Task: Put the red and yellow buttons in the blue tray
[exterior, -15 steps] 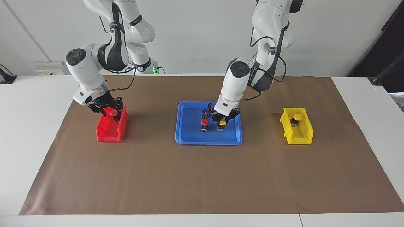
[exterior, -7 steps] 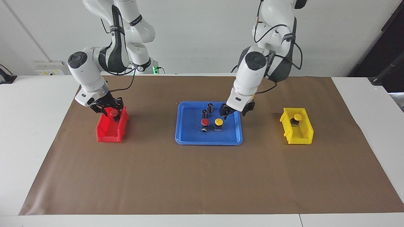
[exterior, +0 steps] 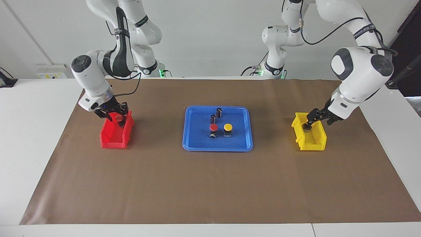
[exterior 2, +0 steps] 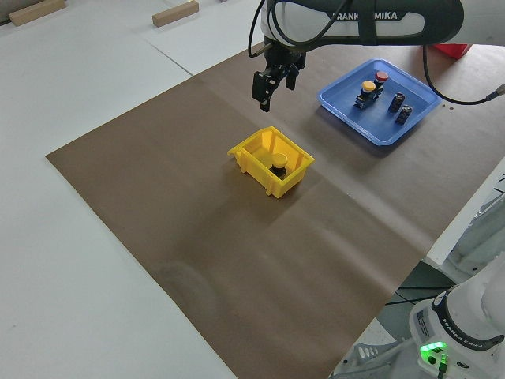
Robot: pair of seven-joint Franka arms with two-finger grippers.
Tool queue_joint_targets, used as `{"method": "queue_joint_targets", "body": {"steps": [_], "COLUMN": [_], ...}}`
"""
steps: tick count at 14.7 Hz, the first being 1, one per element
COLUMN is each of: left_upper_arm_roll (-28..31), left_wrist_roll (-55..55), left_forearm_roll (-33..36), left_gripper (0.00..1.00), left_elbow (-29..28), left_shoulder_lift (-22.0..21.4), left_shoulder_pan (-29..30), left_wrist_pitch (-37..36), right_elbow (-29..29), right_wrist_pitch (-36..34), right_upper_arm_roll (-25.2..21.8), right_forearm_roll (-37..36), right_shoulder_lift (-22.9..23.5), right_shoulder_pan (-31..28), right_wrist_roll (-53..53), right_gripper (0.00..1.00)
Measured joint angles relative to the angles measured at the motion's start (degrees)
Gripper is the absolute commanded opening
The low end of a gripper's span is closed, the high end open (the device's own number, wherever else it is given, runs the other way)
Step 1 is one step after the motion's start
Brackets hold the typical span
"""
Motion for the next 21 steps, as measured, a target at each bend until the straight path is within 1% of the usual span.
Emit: {"method": "queue_joint_targets", "body": {"steps": [1,2,3,4,5,6,7,10,11,13,15,16,17,18,20,21], "left_upper_arm_roll": [-0.01,-0.12,-0.38,-0.59,-0.69,-0.7,-0.68,-0.48,-0.48,-0.48,-0.48,-0.48,-0.48,-0.48,-0.48,-0.48], "left_wrist_roll": [0.78,0.91,0.93,1.03,1.12,1.14,1.19,1.35,1.45,1.48,1.48,1.48,1.48,1.48,1.48,1.49], "left_forearm_roll": [0.0,0.0,0.0,0.3,1.19,2.05,2.41,2.6,2.61,2.63,2.64,2.64,2.64,2.64,2.64,2.65], "left_gripper": [0.7,0.65,0.65,0.65,0.65,0.65,0.66,0.67,0.67,0.67,0.67,0.67,0.67,0.67,0.66,0.41], "left_elbow": [-1.14,-2.46,-3.76,-5.18,-6.9,-8.74,-10.71,-15.15,-16.13,-17.92,-19.85,-20.97,-22.01,-22.89,-24.02,-24.71], "left_shoulder_lift": [-0.25,-0.57,-0.93,-1.42,-2.07,-2.74,-3.49,-5.27,-5.68,-6.42,-7.17,-7.54,-7.81,-7.96,-7.97,-7.97], "left_shoulder_pan": [0.39,0.37,0.32,0.26,0.25,0.27,0.29,0.72,0.98,1.18,1.18,1.18,1.18,1.18,1.18,1.18], "left_wrist_pitch": [0.69,1.59,2.14,2.72,3.99,5.77,7.88,11.86,12.3,13.27,14.65,15.75,16.86,17.91,19.25,20.3], "right_elbow": [-0.33,-0.86,-1.52,-2.17,-2.61,-2.74,-2.74,-1.44,0.63,8.5,19.29,24.13,28.11,31.25,34.81,35.21], "right_wrist_pitch": [0.18,0.8,1.69,2.67,3.14,3.19,3.2,2.16,-0.67,-10.38,-20.88,-24.89,-27.64,-28.95,-27.73,-25.13], "right_upper_arm_roll": [0.0,0.0,0.0,0.0,0.0,0.0,0.01,0.12,0.17,0.37,0.68,0.81,0.91,0.99,1.29,1.49], "right_forearm_roll": [0.0,0.0,0.0,0.0,0.0,-0.01,-0.02,-0.22,-0.81,-1.72,-1.78,-1.78,-1.76,-1.64,-1.43,-1.39], "right_shoulder_lift": [0.0,-0.01,-0.02,-0.03,-0.05,-0.07,-0.09,-0.15,-0.04,0.8,3.01,4.39,5.8,7.27,9.94,10.98], "right_shoulder_pan": [0.0,0.0,0.0,-0.01,-0.02,-0.02,-0.02,0.0,0.03,0.17,1.76,3.33,5.38,8.09,14.89,18.67], "right_wrist_roll": [0.0,0.0,0.0,0.0,0.0,-0.01,-0.02,-0.03,-0.04,-0.04,0.55,2.47,5.29,9.11,18.98,24.57], "right_gripper": [0.66,0.61,0.5,0.37,0.29,0.23,0.2,0.2,0.2,0.21,0.22,0.25,0.25,0.25,0.21,0.21]}}
